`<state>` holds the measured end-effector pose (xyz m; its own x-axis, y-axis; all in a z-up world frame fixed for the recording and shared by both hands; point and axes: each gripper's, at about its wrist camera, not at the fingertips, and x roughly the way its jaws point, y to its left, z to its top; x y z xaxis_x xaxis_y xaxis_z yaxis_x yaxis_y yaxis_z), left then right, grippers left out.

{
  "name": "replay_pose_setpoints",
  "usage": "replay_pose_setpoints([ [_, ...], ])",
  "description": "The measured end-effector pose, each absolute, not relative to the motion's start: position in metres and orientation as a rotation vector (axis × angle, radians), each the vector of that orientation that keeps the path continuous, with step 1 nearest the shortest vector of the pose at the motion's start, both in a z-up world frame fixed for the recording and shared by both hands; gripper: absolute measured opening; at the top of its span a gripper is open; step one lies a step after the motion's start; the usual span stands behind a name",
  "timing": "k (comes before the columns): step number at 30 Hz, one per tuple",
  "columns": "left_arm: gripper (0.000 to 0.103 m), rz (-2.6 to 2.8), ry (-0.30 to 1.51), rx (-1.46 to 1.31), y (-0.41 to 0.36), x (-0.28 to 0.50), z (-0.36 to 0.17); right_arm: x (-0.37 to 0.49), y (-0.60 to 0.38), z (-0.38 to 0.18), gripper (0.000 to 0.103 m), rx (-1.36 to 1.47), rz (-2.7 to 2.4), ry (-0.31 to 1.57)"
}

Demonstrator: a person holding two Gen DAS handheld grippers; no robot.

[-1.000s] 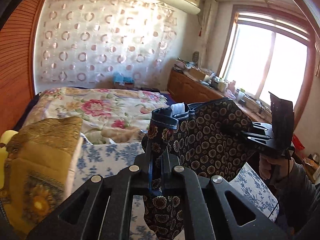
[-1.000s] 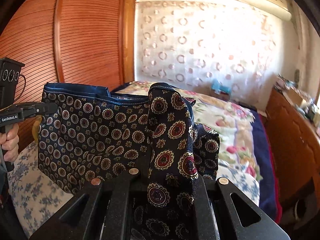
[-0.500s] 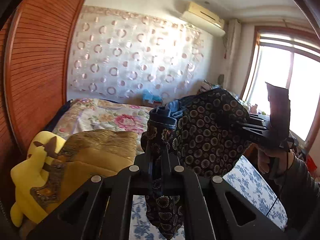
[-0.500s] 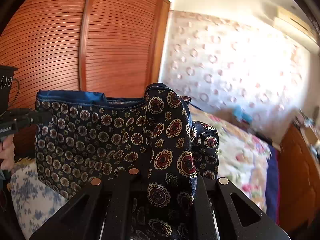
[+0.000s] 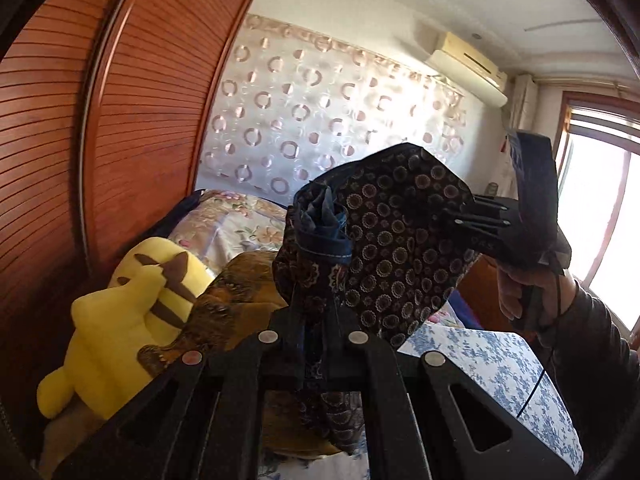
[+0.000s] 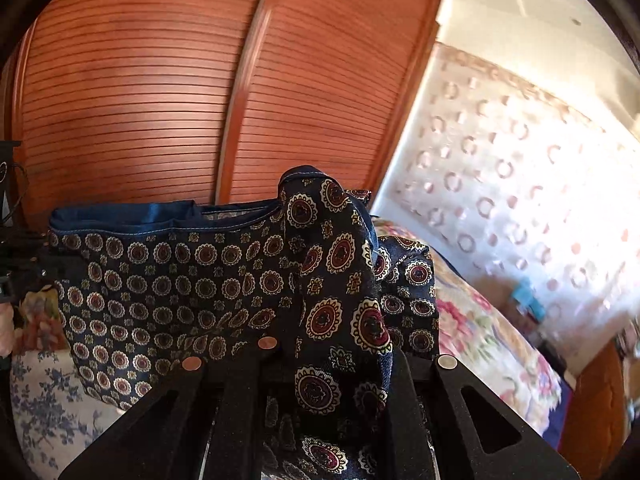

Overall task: Fold small clothes
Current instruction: 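Lift the navy shirt bundle with both tools and carry it toward the yellow plush toy, then lower the folded shirt onto the stack beside the plush toy and open both tools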

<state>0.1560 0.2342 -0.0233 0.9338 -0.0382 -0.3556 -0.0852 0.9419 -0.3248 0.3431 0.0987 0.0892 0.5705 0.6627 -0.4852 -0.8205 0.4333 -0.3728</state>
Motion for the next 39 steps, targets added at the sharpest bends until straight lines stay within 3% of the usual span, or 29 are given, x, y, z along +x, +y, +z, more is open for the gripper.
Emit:
replay_pose_setpoints([
  [13, 0.006, 0.121, 0.434, -0.425, 0.263, 0.146, -0.070, 0.410, 0.156, 0.059, 0.014, -0.648, 1.054, 0.394],
  [14, 0.006, 0.126, 0.439, -0.428, 0.262, 0.146, -0.072, 0.416, 0.163, 0.061, 0.019, -0.635, 1.050, 0.403],
  [17, 0.006, 0.127, 0.449, -0.429, 0.261, 0.146, -0.075, 0.430, 0.163, 0.069, 0.050, -0.589, 0.991, 0.402],
  [18, 0.006, 0.128, 0.451, -0.429, 0.261, 0.146, -0.076, 0.433, 0.161, 0.075, 0.056, -0.567, 0.963, 0.386],
  [25, 0.006, 0.149, 0.478, -0.437, 0.262, 0.151, -0.079, 0.434, 0.130, 0.092, 0.056, -0.460, 0.946, 0.352],
  [34, 0.006, 0.185, 0.517, -0.396, 0.259, 0.153, -0.082, 0.445, 0.134, 0.017, 0.056, -0.458, 1.012, 0.551],
  [38, 0.006, 0.191, 0.533, -0.395, 0.259, 0.155, -0.084, 0.446, 0.134, -0.003, 0.085, -0.421, 1.033, 0.578],
  [39, 0.006, 0.194, 0.540, -0.390, 0.259, 0.156, -0.085, 0.443, 0.132, -0.006, 0.087, -0.424, 1.038, 0.576],
])
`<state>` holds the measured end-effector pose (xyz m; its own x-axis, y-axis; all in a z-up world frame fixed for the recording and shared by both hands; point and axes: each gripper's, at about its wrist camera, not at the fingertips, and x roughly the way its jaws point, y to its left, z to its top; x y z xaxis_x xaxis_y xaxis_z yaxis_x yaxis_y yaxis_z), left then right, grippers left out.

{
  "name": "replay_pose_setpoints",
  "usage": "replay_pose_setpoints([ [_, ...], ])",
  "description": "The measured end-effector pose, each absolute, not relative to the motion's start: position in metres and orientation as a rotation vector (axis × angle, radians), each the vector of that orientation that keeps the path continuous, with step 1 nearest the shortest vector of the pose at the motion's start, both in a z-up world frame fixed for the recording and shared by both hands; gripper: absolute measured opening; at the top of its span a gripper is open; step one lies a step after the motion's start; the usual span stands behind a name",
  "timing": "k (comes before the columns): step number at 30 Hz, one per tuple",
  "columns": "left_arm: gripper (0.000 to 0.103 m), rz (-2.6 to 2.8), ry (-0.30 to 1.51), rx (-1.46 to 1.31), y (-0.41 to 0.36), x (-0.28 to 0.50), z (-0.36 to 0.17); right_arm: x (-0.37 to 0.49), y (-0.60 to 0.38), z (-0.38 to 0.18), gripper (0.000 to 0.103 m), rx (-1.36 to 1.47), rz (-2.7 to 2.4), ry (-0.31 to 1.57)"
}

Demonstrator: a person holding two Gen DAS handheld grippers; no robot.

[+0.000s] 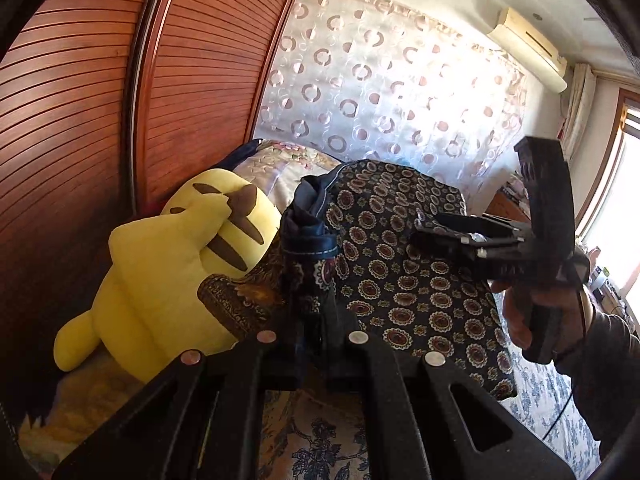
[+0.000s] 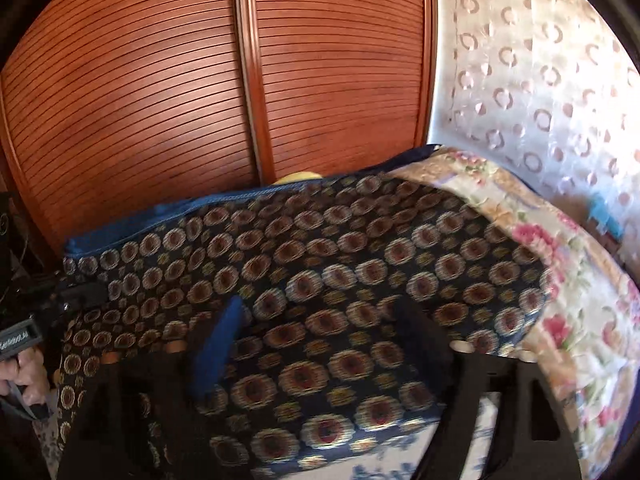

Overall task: Fold small clothes
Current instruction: 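Lower the folded shirt onto the stack beside the plush toy and open both tools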

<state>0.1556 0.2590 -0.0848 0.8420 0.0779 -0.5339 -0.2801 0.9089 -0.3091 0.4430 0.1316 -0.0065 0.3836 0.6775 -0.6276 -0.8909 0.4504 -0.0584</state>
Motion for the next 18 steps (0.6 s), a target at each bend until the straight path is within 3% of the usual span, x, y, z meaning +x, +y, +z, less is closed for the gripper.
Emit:
replay_pose_setpoints([
  [3, 0.009, 0.211, 0.557, -0.381, 0.259, 0.157, -0.085, 0.433, 0.128, -0.014, 0.094, -0.473, 1.018, 0.541],
  [6, 0.027, 0.243, 0.565, -0.356, 0.259, 0.153, -0.081, 0.422, 0.132, -0.022, 0.098, -0.480, 1.012, 0.533],
  [11, 0.080, 0.261, 0.516, -0.294, 0.257, 0.140, -0.063, 0.409, 0.136, -0.032, 0.099, -0.473, 1.002, 0.521],
  [18, 0.082, 0.223, 0.512, -0.244, 0.246, 0.141, -0.057, 0.376, 0.115, -0.022, 0.099, -0.410, 1.018, 0.529],
])
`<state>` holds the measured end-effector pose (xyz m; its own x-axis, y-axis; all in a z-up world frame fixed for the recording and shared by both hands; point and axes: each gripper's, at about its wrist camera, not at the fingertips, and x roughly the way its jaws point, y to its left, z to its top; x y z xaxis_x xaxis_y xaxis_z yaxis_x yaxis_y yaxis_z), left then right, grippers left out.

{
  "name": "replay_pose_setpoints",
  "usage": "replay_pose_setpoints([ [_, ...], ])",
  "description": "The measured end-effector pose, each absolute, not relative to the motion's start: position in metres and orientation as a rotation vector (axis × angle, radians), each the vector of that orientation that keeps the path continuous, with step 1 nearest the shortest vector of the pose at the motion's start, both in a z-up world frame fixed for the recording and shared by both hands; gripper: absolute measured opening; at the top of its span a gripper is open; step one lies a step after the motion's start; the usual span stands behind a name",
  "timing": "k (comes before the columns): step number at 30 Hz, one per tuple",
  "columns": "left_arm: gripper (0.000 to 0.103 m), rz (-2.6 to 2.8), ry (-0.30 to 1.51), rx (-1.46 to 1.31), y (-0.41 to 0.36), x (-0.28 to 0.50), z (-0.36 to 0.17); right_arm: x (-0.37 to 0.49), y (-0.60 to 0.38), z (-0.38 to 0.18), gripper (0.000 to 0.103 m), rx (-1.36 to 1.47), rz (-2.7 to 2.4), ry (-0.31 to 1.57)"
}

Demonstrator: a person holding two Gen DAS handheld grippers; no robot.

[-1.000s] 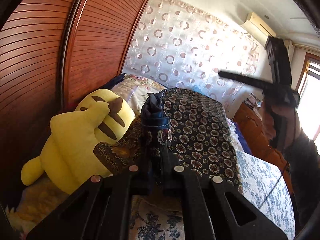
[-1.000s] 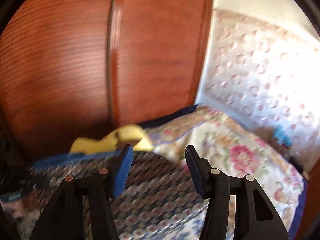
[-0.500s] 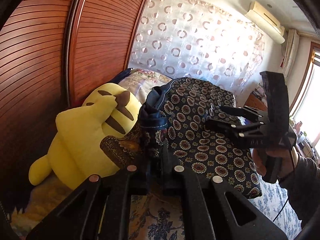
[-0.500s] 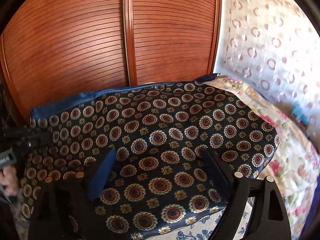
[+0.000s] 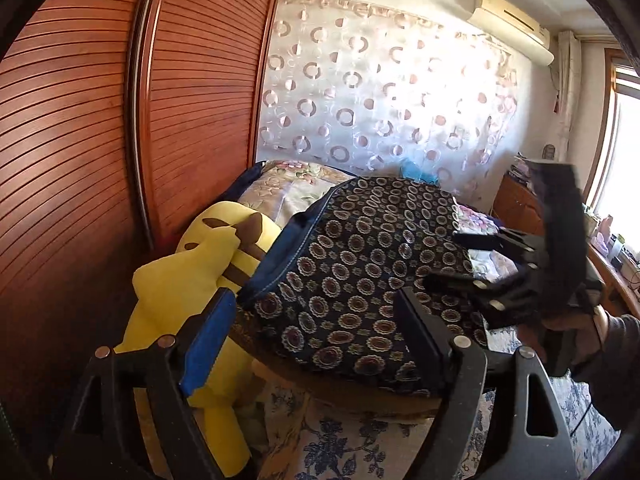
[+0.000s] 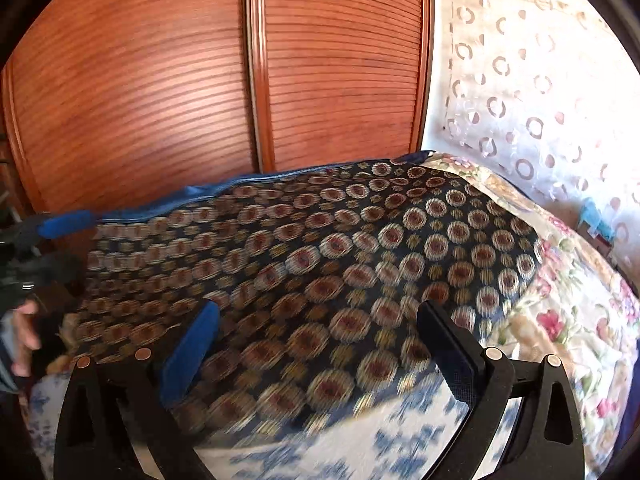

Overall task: Fold small clothes
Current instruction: 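Lower the folded shirt onto the stack beside the plush toy and open both tools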

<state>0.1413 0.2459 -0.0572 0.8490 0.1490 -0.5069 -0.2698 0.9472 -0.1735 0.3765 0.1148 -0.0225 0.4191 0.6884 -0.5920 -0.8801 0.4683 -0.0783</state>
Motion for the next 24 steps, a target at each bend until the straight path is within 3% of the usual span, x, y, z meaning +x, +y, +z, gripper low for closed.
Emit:
replay_pose_setpoints([
  [12, 0.084, 0.224, 0.506, -0.205, 0.230, 0.126, -0.045, 0.321, 0.100, -0.049, 0.099, -0.448, 0.997, 0.541],
  [24, 0.084, 0.231, 0.514, -0.167, 0.206, 0.102, -0.039, 0.277, 0.052, -0.027, 0.099, -0.348, 0.893, 0.495],
])
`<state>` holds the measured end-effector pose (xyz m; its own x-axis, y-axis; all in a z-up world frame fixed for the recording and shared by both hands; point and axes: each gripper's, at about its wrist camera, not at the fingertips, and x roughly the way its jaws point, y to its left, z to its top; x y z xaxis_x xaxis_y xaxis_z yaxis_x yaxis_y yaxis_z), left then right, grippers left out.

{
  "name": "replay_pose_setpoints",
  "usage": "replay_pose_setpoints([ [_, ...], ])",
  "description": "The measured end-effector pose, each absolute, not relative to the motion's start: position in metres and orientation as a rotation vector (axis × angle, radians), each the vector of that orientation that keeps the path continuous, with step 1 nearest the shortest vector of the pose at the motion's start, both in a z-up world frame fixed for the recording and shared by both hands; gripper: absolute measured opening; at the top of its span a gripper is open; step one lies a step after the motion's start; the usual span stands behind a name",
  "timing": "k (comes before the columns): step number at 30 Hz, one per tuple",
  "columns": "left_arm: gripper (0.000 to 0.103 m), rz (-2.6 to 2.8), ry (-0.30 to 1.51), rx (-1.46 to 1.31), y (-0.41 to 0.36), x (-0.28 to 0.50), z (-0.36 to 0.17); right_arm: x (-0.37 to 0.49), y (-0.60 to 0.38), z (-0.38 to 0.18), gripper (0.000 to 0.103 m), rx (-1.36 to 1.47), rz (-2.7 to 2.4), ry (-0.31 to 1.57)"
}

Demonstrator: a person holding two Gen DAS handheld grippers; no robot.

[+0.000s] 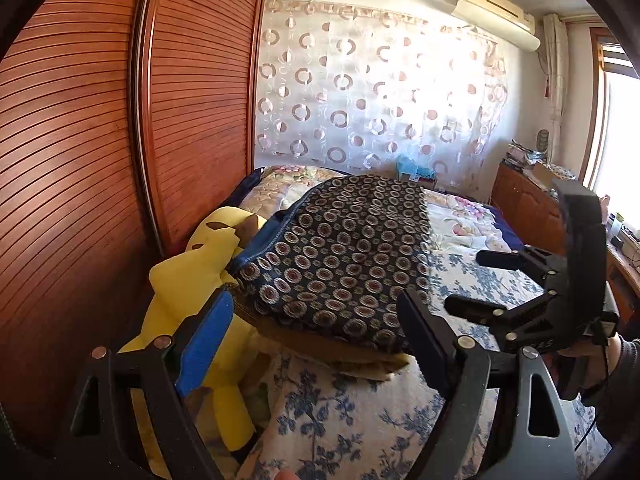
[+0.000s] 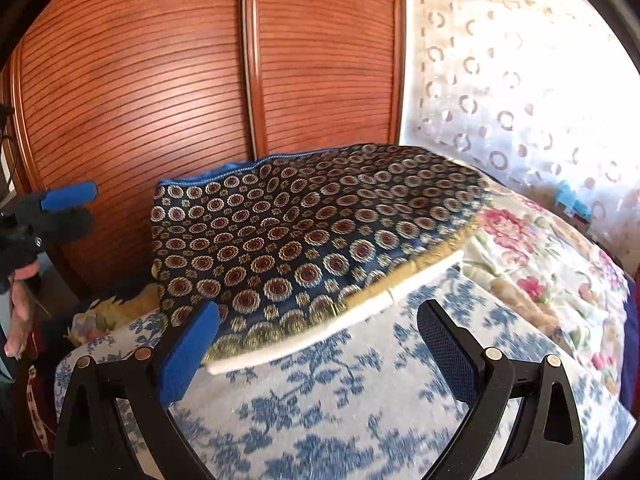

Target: Fold small clothes

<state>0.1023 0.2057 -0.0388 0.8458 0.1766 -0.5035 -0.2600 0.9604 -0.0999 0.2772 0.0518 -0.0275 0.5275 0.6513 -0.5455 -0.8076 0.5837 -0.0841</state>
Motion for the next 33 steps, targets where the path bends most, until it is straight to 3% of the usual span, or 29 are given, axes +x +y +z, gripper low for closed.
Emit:
replay_pose_setpoints([
  [33, 0.084, -0.057, 0.617, -0.059, 0.051, 0.101, -0.057, 0.086, -0.166, -0.018, 0.101, -0.080, 0.506, 0.412],
])
